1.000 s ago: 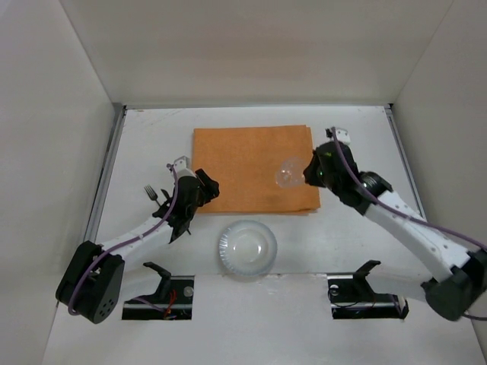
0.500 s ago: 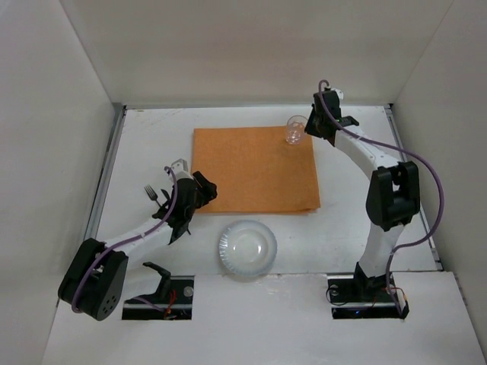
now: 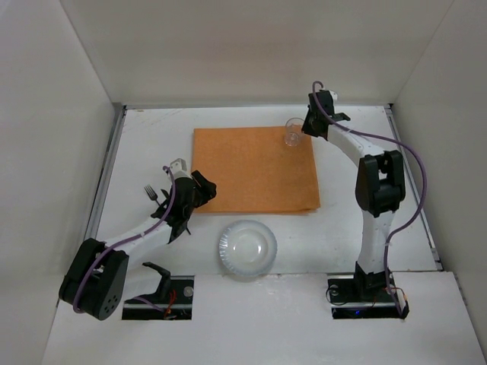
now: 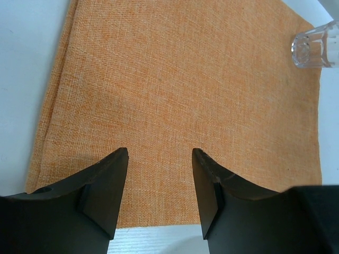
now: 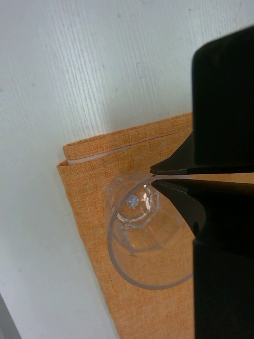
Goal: Set the dinner table for one person
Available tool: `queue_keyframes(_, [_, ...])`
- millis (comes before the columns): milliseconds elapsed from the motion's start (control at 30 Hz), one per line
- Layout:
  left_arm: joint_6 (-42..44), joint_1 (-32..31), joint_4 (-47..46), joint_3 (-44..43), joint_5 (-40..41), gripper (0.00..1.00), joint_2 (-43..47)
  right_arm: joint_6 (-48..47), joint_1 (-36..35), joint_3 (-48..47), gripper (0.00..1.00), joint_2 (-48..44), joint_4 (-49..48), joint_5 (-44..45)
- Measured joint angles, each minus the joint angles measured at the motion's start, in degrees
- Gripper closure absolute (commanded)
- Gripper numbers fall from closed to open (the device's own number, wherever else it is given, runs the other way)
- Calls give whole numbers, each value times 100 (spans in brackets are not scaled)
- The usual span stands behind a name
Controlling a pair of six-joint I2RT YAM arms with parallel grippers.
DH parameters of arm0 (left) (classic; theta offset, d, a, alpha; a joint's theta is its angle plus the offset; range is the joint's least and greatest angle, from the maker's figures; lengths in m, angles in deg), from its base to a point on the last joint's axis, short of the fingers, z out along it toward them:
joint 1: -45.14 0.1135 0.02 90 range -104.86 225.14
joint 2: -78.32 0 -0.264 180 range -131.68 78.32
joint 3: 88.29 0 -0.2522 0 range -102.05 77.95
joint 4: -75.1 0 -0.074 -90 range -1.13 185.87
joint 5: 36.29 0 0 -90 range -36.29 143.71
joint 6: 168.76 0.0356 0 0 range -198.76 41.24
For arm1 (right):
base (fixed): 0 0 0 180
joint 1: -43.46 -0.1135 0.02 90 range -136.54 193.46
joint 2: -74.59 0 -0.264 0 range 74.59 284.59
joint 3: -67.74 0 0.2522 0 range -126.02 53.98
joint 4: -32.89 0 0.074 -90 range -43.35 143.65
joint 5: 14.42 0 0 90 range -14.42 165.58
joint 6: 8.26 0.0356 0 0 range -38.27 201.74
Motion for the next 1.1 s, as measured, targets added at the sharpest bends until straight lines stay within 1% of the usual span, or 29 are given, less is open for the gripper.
queue_keyframes(133, [0, 31, 0, 0, -44, 51, 2, -15, 0, -76, 82, 68, 11, 31])
queue_keyframes(167, [-2, 52, 0, 0, -66, 51, 2, -17, 0, -101, 78, 74, 20, 55])
queue_keyframes(300, [-4, 101, -2, 0, -81, 51, 2, -35, 0, -157, 57, 74, 24, 144])
queue_keyframes(333, [-7, 109, 0, 0, -83, 51, 2, -52, 0, -168, 54, 74, 28, 160])
queue_keyframes(433, [-22, 125, -2, 0, -105, 51, 2, -85, 0, -173, 49, 61, 31, 168])
queue_keyframes(500, [-26, 125, -4, 4, -105, 51, 2, -98, -11, -166, 48, 9, 44, 164])
queue_keyframes(600, [-44, 140, -4, 15, -120, 51, 4, -114, -44, 48, 45, -317, 13, 166])
queue_keyframes(667, [-46, 151, -2, 28, -120, 51, 15, -120, -109, 503, 42, -844, -33, 146])
queue_keyframes(733, [-48, 155, -2, 35, -122, 51, 37, -111, -203, 1137, 40, -1558, -151, 116])
queue_keyframes(800, [-59, 164, -4, 35, -129, 51, 52, -70, -354, 1943, 39, -2424, -407, 48])
queue_keyframes(867, [-70, 162, -2, 37, -142, 51, 76, 31, -662, 2959, 36, -3418, -782, -22])
queue_keyframes(933, [-81, 160, -2, 37, -146, 51, 111, 201, -1152, 3904, 32, -4247, -1128, -68])
queue_keyframes(1000, [-85, 157, -2, 37, -162, 51, 136, 393, -1873, 4892, 31, -4896, -1458, -131])
queue_keyframes(1100, [-90, 138, -2, 37, -170, 51, 166, 756, -2887, 6074, 25, -5353, -1591, -278])
